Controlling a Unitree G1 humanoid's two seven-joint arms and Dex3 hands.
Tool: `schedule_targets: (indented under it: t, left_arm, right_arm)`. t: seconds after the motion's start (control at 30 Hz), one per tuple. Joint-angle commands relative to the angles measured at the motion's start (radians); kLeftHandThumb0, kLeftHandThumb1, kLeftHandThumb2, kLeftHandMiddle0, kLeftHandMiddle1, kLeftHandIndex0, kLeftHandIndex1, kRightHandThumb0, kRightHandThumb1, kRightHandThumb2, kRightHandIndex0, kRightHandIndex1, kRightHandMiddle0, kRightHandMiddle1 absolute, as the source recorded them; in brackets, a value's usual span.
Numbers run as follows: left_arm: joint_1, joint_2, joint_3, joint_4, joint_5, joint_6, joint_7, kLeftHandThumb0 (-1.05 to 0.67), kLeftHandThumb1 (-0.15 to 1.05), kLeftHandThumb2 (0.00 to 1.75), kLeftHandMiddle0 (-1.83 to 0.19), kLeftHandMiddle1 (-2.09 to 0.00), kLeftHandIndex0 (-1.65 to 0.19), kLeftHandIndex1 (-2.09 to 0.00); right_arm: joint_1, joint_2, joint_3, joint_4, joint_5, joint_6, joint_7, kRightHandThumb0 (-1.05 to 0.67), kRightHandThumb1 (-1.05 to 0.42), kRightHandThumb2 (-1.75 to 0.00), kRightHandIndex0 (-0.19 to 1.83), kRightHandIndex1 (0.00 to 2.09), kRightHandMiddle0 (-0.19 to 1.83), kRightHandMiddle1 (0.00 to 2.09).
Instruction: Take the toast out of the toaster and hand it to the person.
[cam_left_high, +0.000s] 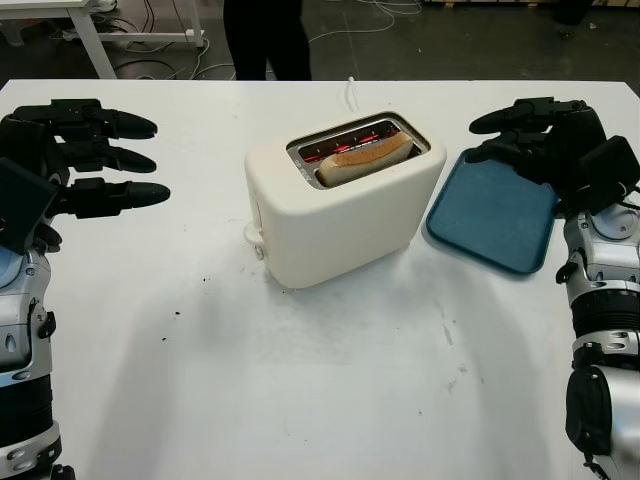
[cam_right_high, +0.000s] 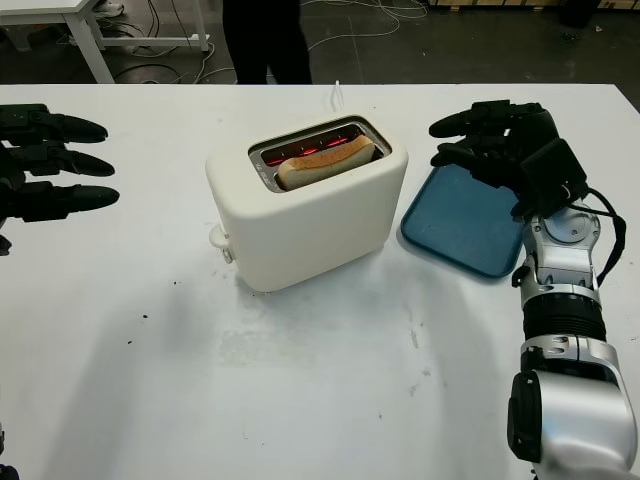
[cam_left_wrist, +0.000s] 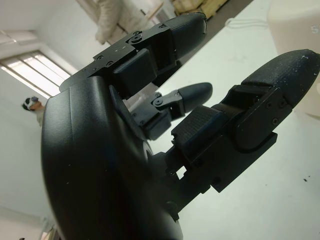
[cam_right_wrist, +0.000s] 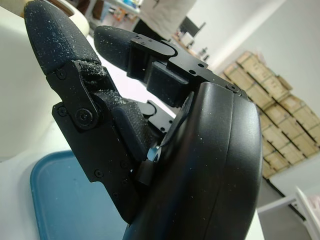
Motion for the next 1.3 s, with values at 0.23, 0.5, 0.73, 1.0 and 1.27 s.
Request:
schedule_targets:
  t: [0.23,0.5,0.73,1.0,1.27]
  left_arm:
    - [0.015,-0.003,0.007,-0.003,-0.015,-0.005,0.003,-1.05,0.36,0.01,-1.17,-0.51,-1.16,-0.34]
    - [0.014,0.001,0.006,-0.009,-0.010,0.000,0.005,-1.05,0.36,0.00,-1.17,-0.52,-1.16,-0.34]
    - [0.016,-0.002,0.006,-0.009,-0.011,-0.005,0.005,-1.05,0.35,0.01,-1.16,-0.53,-1.15,-0.35]
    - [0.017,-0.006,0.008,-0.007,-0.019,0.004,0.005,-1.05,0.35,0.00,-1.17,-0.54,-1.16,-0.35]
    - [0.016,-0.005,0.000,-0.001,-0.007,-0.007,0.007,-1.05,0.34,0.00,-1.18,-0.53,-1.16,-0.35]
  right_arm:
    - [-0.002,0.005,0.001,0.005,0.005,-0.019,-0.004,-1.05,-0.78,0.00,1.15,0.64,1.25,0.28]
    - [-0.002,0.006,-0.002,0.002,0.013,-0.015,0.002,-1.05,-0.78,0.00,1.15,0.64,1.24,0.28]
    - [-0.007,0.009,-0.003,0.006,0.016,-0.015,0.002,-1.05,-0.77,0.00,1.15,0.64,1.25,0.28]
    - [-0.087,0.003,0.000,0.038,0.033,-0.098,0.063,-1.05,-0.80,-0.01,1.04,0.56,1.16,0.20]
    - [-0.306,-0.026,0.063,0.197,-0.078,-0.293,0.037,-1.05,-0.92,-0.04,0.67,0.79,0.93,0.15]
